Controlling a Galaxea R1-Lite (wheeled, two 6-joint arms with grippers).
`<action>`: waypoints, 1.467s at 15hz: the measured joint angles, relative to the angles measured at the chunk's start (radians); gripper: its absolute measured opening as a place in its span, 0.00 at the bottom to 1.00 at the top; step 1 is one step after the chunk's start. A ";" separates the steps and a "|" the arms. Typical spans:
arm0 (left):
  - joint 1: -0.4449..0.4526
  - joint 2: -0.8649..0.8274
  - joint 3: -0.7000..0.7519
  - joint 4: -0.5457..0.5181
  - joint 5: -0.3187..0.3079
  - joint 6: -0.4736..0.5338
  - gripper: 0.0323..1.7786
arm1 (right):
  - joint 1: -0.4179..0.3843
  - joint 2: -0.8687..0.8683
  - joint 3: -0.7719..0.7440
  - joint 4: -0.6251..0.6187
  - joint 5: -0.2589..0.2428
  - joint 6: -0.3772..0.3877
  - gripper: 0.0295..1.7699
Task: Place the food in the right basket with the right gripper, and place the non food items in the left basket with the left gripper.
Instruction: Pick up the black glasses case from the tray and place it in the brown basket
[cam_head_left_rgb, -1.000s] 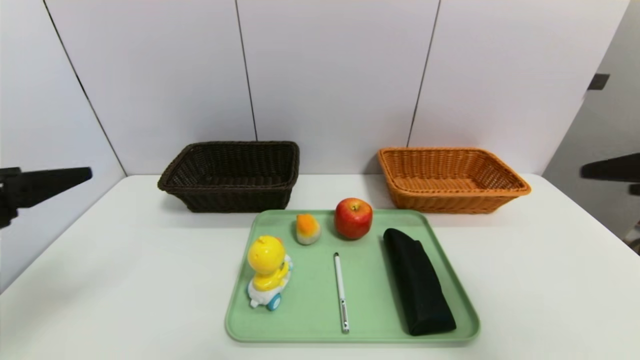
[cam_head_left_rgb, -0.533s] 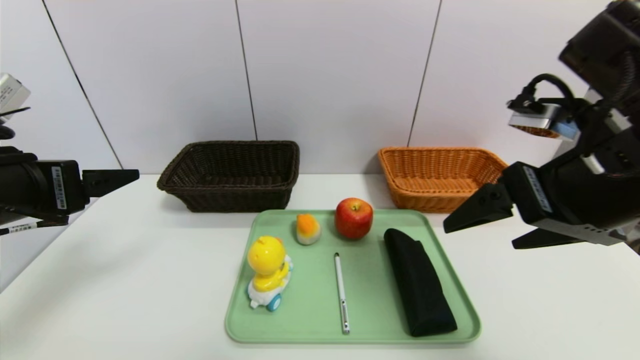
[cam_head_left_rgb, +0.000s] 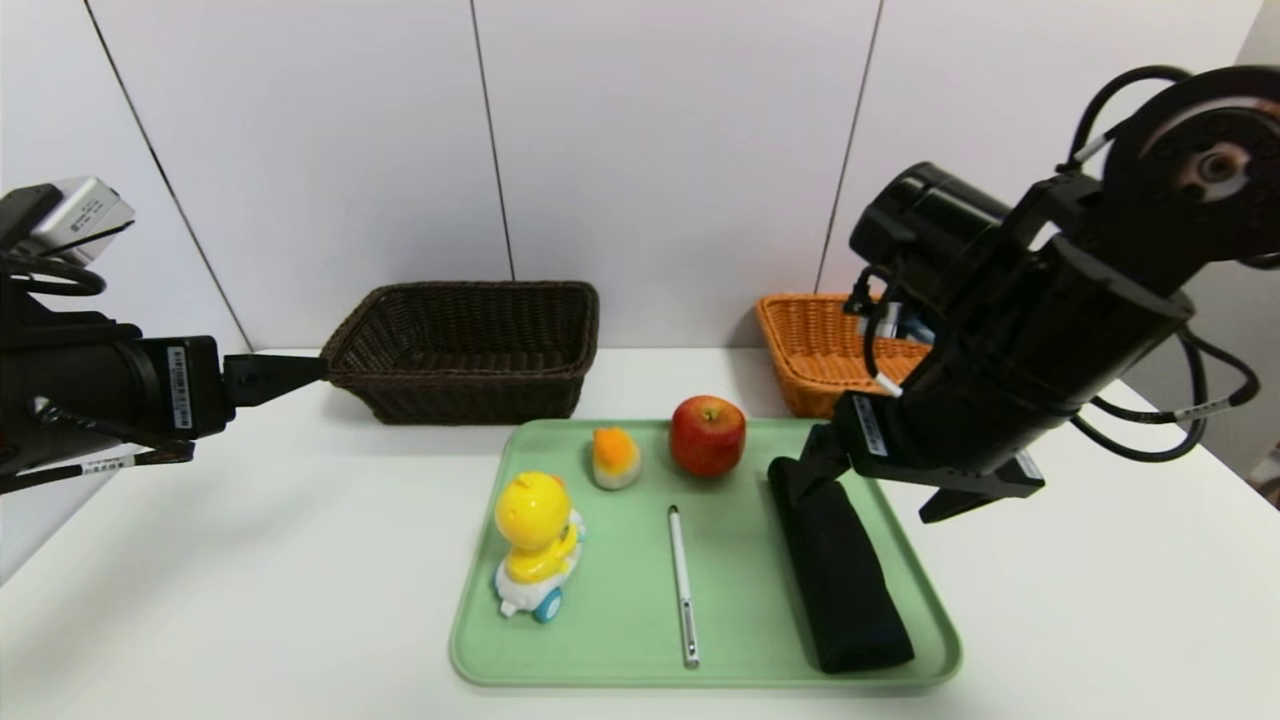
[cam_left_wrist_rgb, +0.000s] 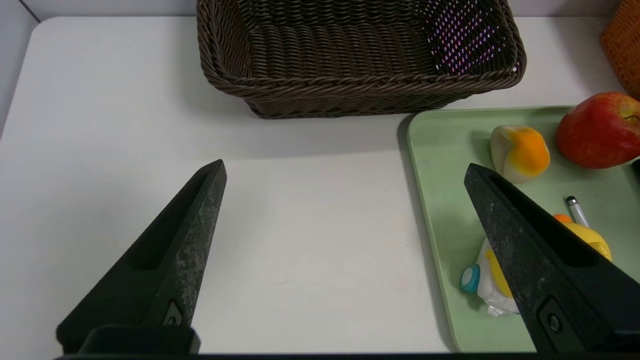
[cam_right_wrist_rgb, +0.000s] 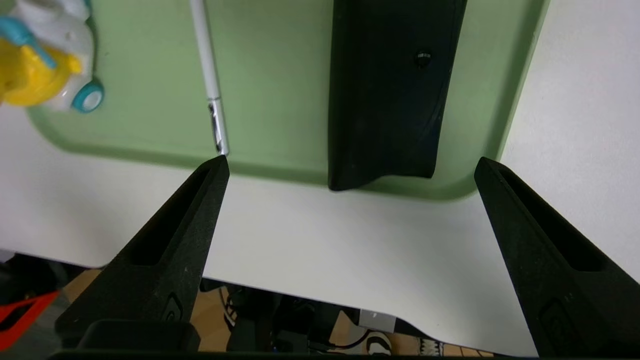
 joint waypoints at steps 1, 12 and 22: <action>-0.003 0.002 0.001 0.010 -0.001 -0.006 0.95 | -0.003 0.038 -0.012 0.001 -0.014 0.002 0.96; -0.008 -0.031 0.027 0.041 -0.001 -0.011 0.95 | -0.016 0.254 -0.035 0.042 -0.058 0.005 0.96; -0.008 -0.086 0.061 0.061 -0.001 -0.011 0.95 | -0.016 0.277 -0.028 0.038 -0.030 0.005 0.87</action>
